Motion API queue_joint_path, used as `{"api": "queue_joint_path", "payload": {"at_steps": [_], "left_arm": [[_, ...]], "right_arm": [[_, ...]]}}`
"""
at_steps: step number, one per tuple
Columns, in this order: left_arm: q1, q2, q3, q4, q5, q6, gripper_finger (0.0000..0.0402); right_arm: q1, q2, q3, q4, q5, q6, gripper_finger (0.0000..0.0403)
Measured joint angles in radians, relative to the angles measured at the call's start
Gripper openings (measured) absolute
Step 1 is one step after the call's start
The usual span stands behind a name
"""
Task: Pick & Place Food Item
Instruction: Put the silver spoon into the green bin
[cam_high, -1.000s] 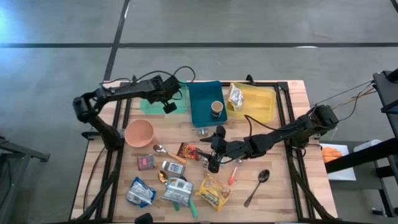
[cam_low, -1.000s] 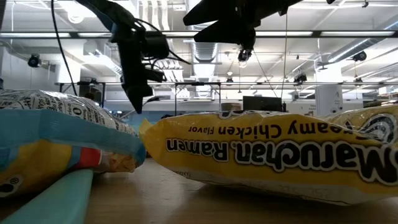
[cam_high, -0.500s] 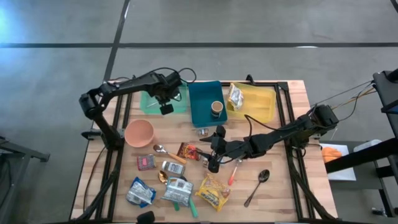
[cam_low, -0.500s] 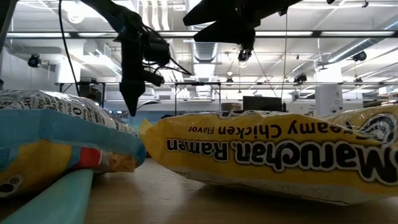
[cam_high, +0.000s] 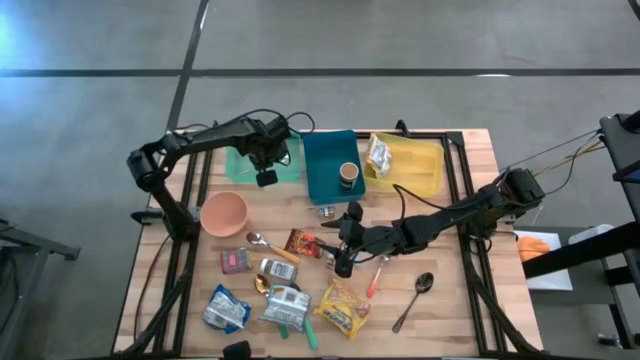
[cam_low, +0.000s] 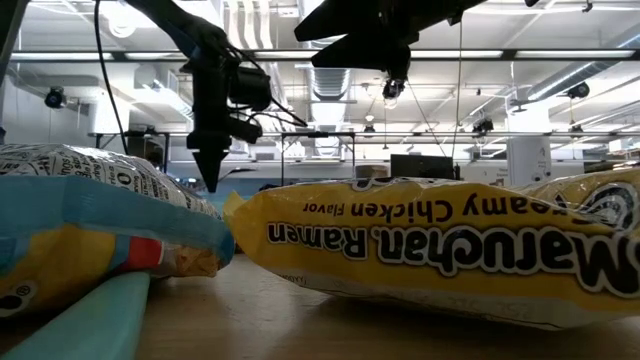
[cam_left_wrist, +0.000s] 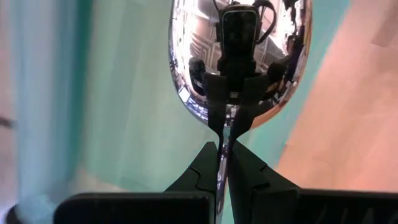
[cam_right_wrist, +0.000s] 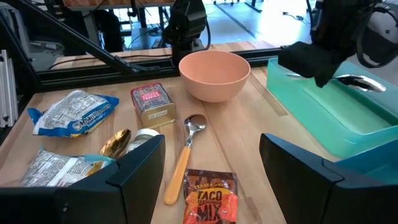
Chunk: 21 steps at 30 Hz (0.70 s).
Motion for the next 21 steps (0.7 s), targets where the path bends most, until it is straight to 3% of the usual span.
{"api": "queue_joint_path", "payload": {"at_steps": [21], "left_arm": [[0.004,0.0,-0.058,-0.048,0.093,0.008,0.001]], "right_arm": [[0.0,0.0,0.0,0.001,0.0,0.0,0.026]]}}
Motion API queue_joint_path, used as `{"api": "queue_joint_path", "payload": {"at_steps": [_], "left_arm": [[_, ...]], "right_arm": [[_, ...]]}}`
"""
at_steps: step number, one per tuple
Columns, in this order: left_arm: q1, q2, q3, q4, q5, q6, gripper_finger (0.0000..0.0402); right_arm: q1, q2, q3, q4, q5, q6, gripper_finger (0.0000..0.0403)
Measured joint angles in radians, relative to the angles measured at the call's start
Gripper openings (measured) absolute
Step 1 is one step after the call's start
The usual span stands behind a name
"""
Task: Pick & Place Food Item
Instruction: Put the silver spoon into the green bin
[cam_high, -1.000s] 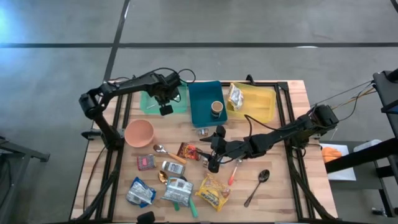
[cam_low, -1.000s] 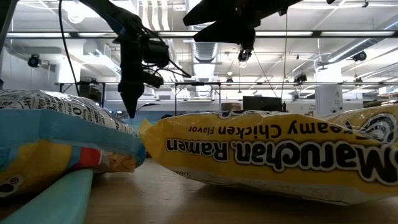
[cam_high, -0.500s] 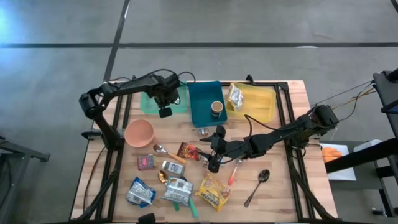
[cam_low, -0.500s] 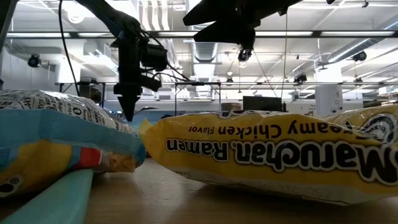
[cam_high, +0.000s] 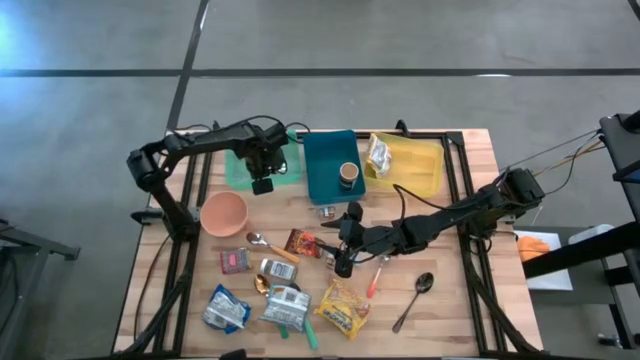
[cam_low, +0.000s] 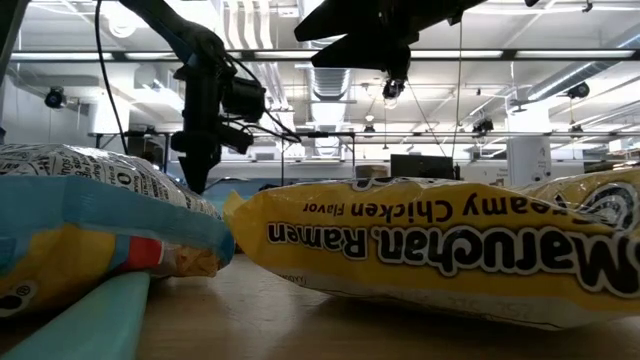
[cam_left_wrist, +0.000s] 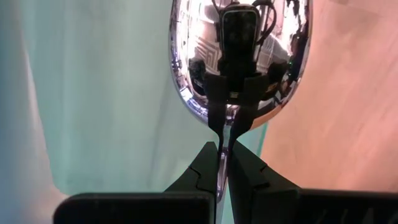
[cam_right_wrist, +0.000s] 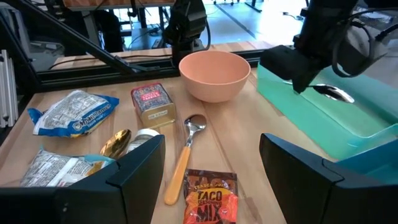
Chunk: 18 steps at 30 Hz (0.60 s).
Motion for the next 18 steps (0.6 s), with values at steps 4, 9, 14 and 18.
{"api": "queue_joint_path", "payload": {"at_steps": [4,9,14,18], "left_arm": [[0.001,0.0,0.0,-0.001,-0.003,0.0,0.001],[0.013,0.0,0.0,0.017,-0.03,-0.036,0.001],[0.046,0.0,0.0,0.012,-0.033,-0.069,0.001],[0.053,0.0,0.0,-0.002,-0.017,-0.085,0.001]], "right_arm": [[0.0,0.0,0.0,0.0,0.0,0.0,0.026],[0.0,0.0,0.0,0.0,0.0,0.0,0.026],[0.0,0.0,0.0,0.001,0.0,0.0,0.026],[0.0,0.0,0.0,0.003,0.0,0.0,0.026]]}}
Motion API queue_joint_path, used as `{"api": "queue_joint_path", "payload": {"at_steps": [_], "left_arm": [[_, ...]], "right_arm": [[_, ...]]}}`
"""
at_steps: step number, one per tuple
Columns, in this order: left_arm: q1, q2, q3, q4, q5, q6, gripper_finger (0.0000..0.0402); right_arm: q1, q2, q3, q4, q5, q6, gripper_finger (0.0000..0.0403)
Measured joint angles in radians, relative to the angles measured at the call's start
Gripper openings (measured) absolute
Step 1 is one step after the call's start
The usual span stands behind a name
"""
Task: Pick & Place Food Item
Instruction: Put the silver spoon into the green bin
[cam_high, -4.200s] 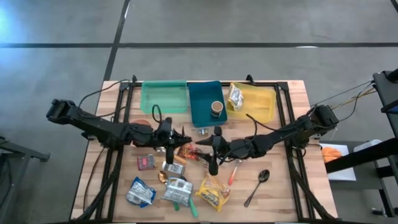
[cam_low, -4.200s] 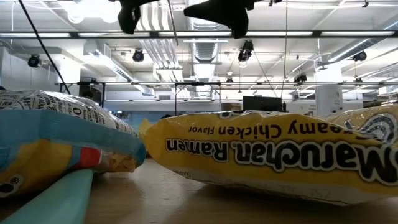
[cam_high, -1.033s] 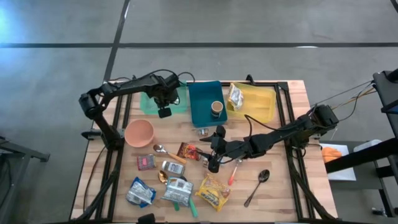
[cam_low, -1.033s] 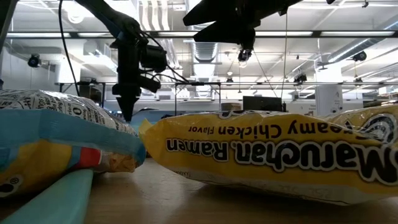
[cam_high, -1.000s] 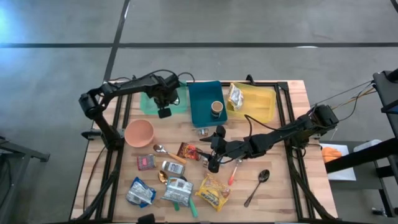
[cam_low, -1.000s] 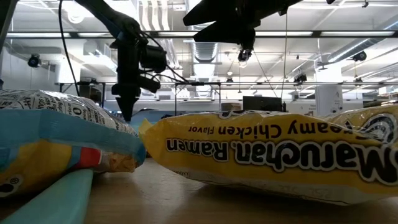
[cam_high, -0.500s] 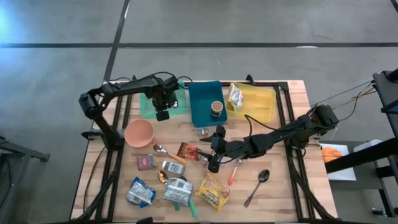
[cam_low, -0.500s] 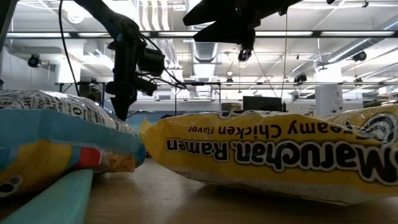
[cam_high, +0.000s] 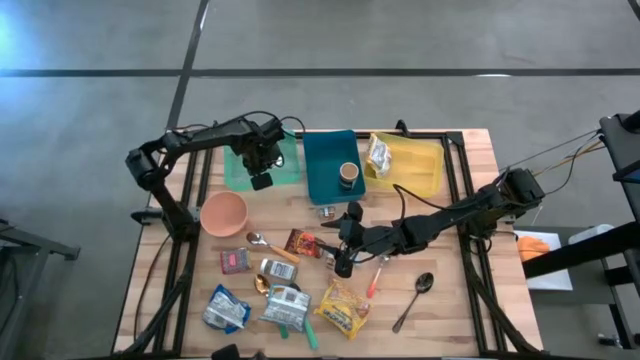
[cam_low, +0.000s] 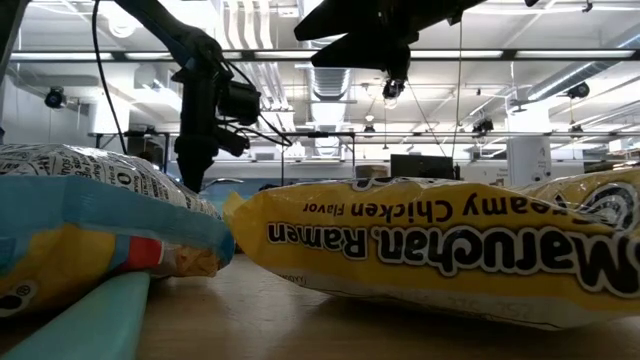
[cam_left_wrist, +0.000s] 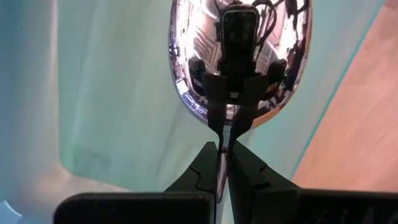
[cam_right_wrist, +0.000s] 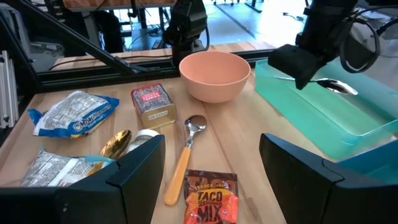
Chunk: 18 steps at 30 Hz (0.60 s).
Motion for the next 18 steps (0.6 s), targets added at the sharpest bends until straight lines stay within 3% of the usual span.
{"api": "queue_joint_path", "payload": {"at_steps": [12,18], "left_arm": [[-0.002,0.0,-0.005,-0.017,0.074,-0.028,0.001],[-0.005,0.0,-0.065,-0.025,0.107,-0.013,0.001]], "right_arm": [[0.0,0.0,0.0,0.002,0.0,0.0,0.026],[0.0,0.0,0.0,0.002,0.0,0.0,0.026]]}}
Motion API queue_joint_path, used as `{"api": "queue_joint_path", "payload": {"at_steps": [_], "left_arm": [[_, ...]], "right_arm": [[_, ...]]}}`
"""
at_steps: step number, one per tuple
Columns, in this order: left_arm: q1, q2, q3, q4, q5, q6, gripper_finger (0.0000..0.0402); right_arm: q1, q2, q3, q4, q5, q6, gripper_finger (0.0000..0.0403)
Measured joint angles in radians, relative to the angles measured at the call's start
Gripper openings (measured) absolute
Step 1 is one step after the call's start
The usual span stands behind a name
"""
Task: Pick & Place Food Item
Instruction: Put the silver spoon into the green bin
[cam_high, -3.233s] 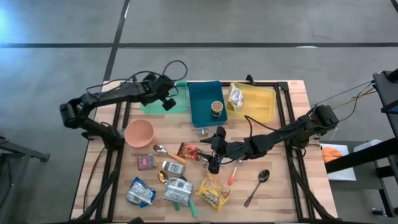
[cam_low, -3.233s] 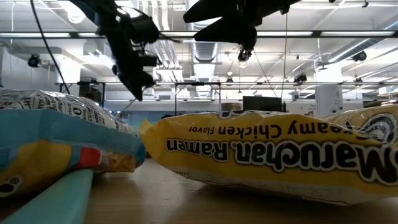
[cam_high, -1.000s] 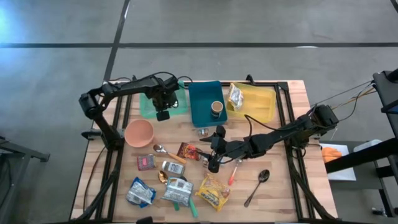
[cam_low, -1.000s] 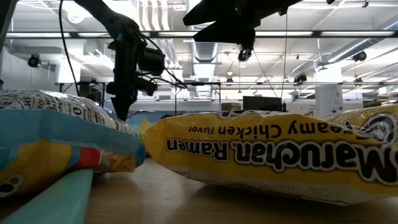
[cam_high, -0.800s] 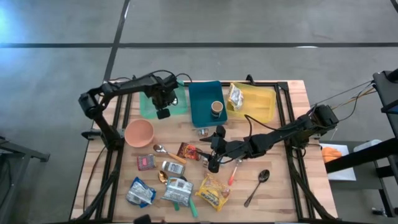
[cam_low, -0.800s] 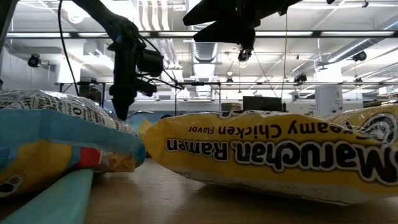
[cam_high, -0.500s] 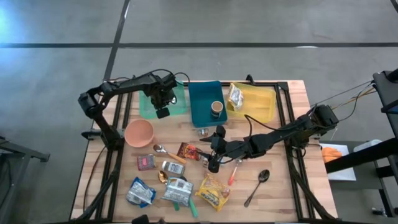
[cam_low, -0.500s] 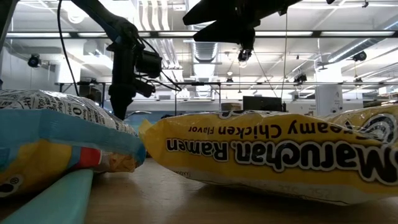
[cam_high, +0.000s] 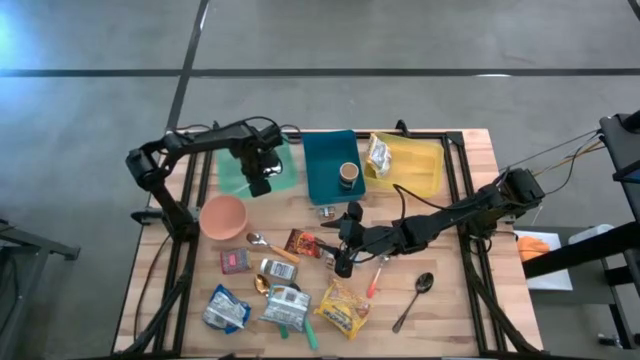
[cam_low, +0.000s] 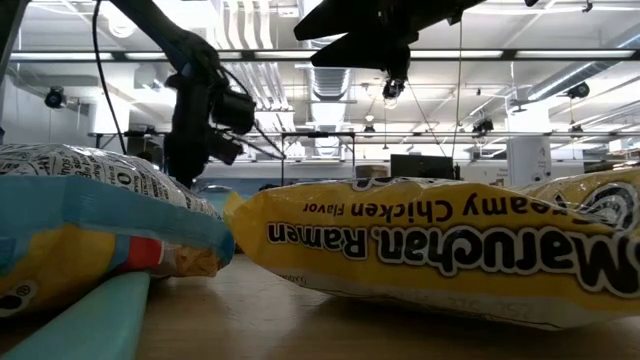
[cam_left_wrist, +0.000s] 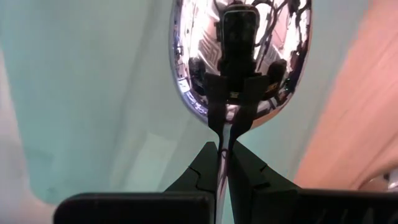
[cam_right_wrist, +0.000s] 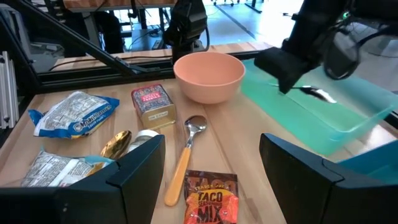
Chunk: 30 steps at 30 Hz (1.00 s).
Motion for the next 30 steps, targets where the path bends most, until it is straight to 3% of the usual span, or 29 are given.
{"api": "queue_joint_path", "payload": {"at_steps": [22,30], "left_arm": [[0.0,0.0,-0.109,0.008,0.008,0.002,0.001],[-0.004,0.0,-0.167,0.086,0.011,-0.021,0.001]], "right_arm": [[0.0,0.0,0.0,0.002,0.0,0.0,0.026],[0.0,0.0,0.0,0.002,0.0,0.0,0.026]]}}
